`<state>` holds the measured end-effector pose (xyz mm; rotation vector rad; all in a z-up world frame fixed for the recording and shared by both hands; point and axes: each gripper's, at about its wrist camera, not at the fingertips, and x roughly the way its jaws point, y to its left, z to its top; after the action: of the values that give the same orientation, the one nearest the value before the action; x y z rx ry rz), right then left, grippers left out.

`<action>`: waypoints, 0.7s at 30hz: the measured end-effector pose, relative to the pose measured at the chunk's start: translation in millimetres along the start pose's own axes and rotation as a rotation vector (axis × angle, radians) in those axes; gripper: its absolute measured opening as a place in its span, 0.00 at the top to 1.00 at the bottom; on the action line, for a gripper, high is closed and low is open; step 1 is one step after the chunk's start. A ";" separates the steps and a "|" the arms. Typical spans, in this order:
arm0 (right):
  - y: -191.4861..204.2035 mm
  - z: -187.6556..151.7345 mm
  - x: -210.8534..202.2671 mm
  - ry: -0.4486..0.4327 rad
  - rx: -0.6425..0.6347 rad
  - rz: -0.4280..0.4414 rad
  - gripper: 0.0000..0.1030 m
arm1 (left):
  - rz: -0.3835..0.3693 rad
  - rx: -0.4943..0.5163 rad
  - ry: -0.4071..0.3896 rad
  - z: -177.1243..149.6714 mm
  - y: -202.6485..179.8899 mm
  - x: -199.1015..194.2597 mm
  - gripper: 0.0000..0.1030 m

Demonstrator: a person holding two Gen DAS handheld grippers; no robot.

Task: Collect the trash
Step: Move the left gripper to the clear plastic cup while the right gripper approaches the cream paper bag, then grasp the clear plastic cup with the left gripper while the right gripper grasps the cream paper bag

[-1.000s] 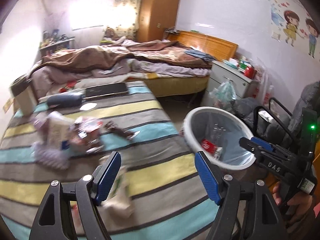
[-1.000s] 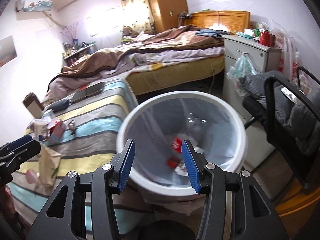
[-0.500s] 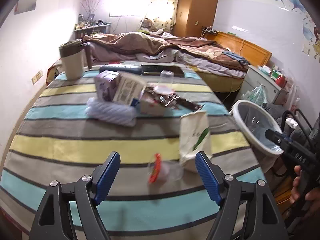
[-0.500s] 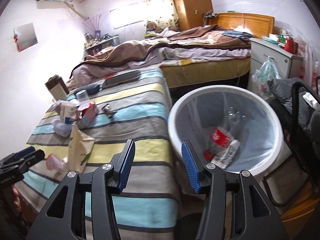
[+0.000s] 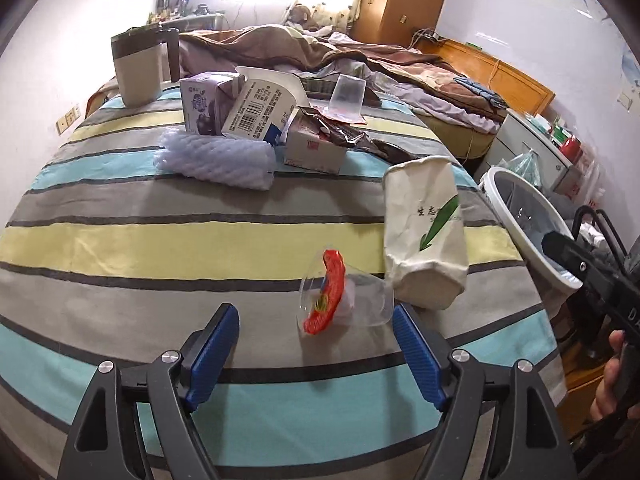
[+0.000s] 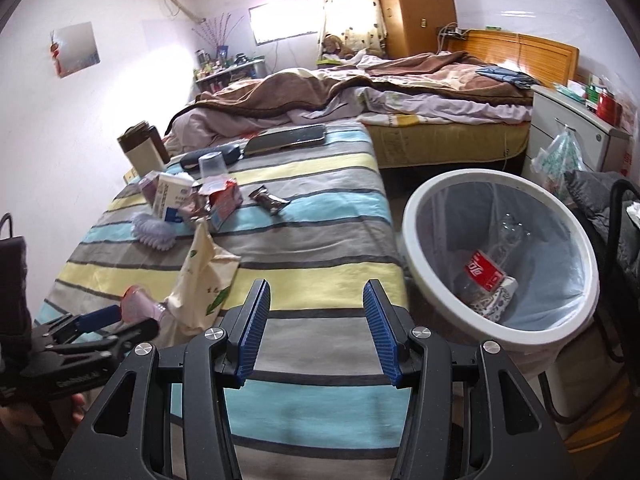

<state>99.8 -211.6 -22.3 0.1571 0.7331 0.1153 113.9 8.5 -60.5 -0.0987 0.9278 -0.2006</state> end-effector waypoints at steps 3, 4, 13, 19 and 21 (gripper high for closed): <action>7.5 0.8 2.8 0.003 -0.009 0.006 0.51 | 0.008 0.005 0.004 0.6 7.0 0.3 0.23; 9.6 1.2 3.9 0.006 -0.009 0.009 0.51 | 0.024 0.006 0.004 0.6 10.9 -0.1 0.23; 34.5 1.6 21.9 0.043 -0.028 0.067 0.51 | 0.051 -0.022 -0.023 1.9 50.8 -9.8 0.23; 50.5 -1.4 28.5 0.064 -0.027 0.140 0.51 | 0.008 0.019 -0.051 13.4 51.7 -11.0 0.23; 52.7 -1.2 31.0 0.068 -0.022 0.147 0.51 | 0.008 0.031 -0.059 17.6 51.1 -11.1 0.23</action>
<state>119.3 -154.8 -33.9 0.1865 0.7879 0.2703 128.1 60.7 -50.0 -0.0715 0.8664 -0.2032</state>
